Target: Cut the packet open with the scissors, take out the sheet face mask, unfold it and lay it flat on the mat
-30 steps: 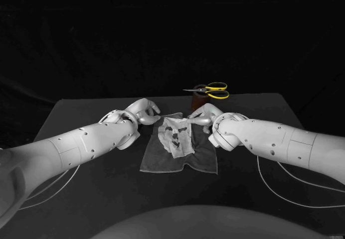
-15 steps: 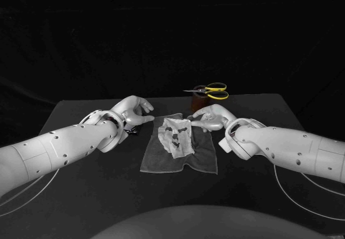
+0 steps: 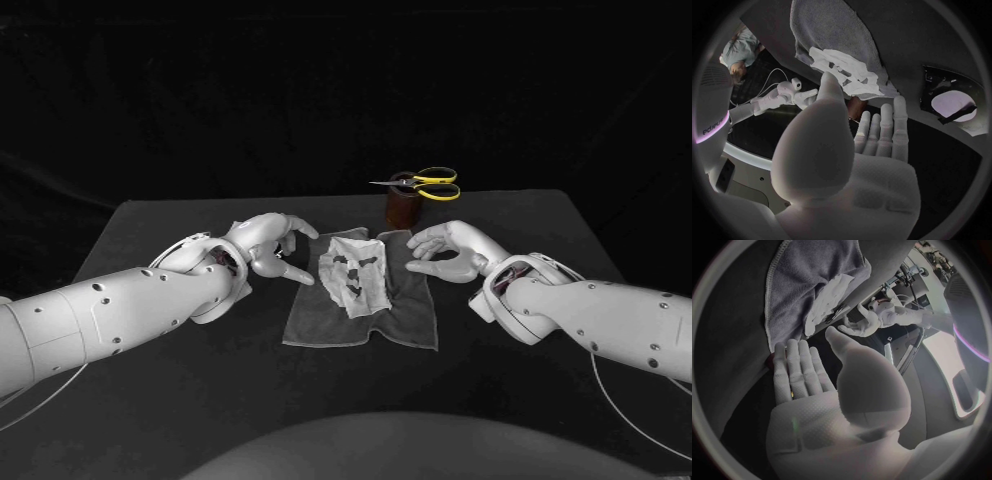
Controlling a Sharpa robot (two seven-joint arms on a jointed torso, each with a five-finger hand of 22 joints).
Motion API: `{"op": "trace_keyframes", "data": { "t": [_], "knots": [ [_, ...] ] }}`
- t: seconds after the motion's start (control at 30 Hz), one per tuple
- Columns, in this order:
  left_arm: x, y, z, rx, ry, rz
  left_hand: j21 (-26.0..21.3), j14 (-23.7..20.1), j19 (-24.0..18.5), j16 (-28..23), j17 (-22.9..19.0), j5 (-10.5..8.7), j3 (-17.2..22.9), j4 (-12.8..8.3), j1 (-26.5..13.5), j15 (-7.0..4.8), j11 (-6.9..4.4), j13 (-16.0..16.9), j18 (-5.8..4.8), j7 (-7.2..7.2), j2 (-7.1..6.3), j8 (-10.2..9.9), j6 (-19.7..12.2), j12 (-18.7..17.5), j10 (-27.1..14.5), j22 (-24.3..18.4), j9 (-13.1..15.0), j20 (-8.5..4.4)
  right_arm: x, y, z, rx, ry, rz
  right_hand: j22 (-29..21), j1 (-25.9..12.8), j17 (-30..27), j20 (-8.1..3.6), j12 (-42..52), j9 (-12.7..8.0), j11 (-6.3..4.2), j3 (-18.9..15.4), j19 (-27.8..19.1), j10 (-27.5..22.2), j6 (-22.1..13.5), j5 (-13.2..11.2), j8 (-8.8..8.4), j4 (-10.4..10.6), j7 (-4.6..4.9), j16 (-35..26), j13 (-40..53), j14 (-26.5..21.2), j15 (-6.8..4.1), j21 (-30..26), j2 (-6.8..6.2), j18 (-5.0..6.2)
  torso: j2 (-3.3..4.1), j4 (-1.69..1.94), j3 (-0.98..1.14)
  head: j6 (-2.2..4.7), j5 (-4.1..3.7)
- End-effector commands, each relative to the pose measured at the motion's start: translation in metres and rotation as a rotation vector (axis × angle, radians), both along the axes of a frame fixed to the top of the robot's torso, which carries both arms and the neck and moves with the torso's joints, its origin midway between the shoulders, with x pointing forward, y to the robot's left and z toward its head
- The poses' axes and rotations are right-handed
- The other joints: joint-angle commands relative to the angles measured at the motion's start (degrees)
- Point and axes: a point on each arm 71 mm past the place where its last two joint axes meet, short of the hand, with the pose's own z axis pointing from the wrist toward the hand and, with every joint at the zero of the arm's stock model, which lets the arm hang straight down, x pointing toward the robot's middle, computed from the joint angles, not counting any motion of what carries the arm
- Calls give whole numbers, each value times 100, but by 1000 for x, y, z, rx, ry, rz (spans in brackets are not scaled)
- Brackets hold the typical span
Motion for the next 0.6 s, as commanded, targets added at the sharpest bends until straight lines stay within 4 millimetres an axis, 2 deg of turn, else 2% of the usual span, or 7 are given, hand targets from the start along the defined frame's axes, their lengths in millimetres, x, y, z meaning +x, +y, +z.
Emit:
{"op": "trace_keyframes", "data": {
  "t": [0.03,0.17,0.23,0.3,0.33,0.37,0.6],
  "knots": [
    [-4,-3,0,95,-81,-47,-1135,-1288,-1466,-991,-518,-6,-23,24,-63,531,13,-89,-423,39,-4,38,150,-82,94,-635,40,421,-10,9,6,-138,-201,152,-487,48,-385,98,-259,-75,66,-217,-357,-41,-86,0,-82,-37,61,-501,-413,29,97,-19,-13,7,13,-3,0,-1,5],
    [-8,-3,-6,131,-84,-66,-1720,-1704,-2309,-1693,-979,-55,-31,25,-77,322,59,-197,-392,45,-15,-11,139,-241,131,-1615,33,530,-14,11,1,-261,-244,202,-939,-119,-773,124,-697,-190,101,-734,-759,-424,-323,-2,-233,66,21,-1125,-830,-296,215,-29,-95,-89,11,-7,0,-1,11],
    [-9,-4,-9,150,-80,-77,-1921,-1927,-2672,-2356,-1371,-46,-21,21,-114,211,36,-232,-400,20,-11,-16,162,-385,80,-2137,39,531,-15,12,-2,-322,-256,220,-1673,62,-978,125,-862,-261,165,-1263,-1523,-474,-427,-3,-276,173,63,-1427,-1019,-429,278,-58,50,-168,13,0,-1,-1,5],
    [-10,-5,-12,167,-71,-85,-2003,-2000,-2826,-2766,-1615,-39,-32,20,-153,67,37,-250,-390,13,-19,35,272,-565,-76,-2382,65,533,-14,14,-5,-385,-266,235,-2003,251,-1290,137,-931,-515,15,-2243,-1859,-1106,-1030,17,-435,490,-196,-1886,-1232,-1150,77,-90,18,-341,13,-3,-4,-1,6],
    [-10,-6,-14,178,-64,-90,-2022,-2067,-2842,-3059,-1781,-29,-37,20,-169,10,57,-280,-389,22,-20,65,336,-745,-305,-2417,81,533,-14,16,-7,-417,-270,243,-2188,612,-1400,133,-946,-634,61,-3051,-2049,-1396,-1313,90,-503,1088,-287,-2046,-1331,-1386,95,-105,-204,-422,15,-2,-2,-1,12],
    [-10,-6,-16,185,-58,-93,-2047,-2140,-2888,-3295,-1912,-25,-33,30,-188,-23,89,-285,-392,45,-15,91,388,-792,-327,-2486,93,533,-13,17,-9,-442,-272,249,-2315,1294,-1474,126,-938,-671,28,-3271,-2108,-1490,-1363,0,-494,2138,-202,-2154,-1417,-1436,48,-93,-394,-492,15,-3,0,-1,17],
    [-9,-9,-23,208,-48,-110,-2193,-2135,-3081,-3753,-2174,-28,-17,29,-230,-180,124,-290,-378,79,-11,69,415,-1121,-234,-2775,107,519,-10,26,-18,-533,-272,275,-2698,1147,-1699,131,-994,-886,-144,-3631,-2516,-2225,-1887,38,-570,2137,-241,-2478,-1472,-2020,-84,-143,-776,-629,21,7,-1,-1,11]
  ]
}}
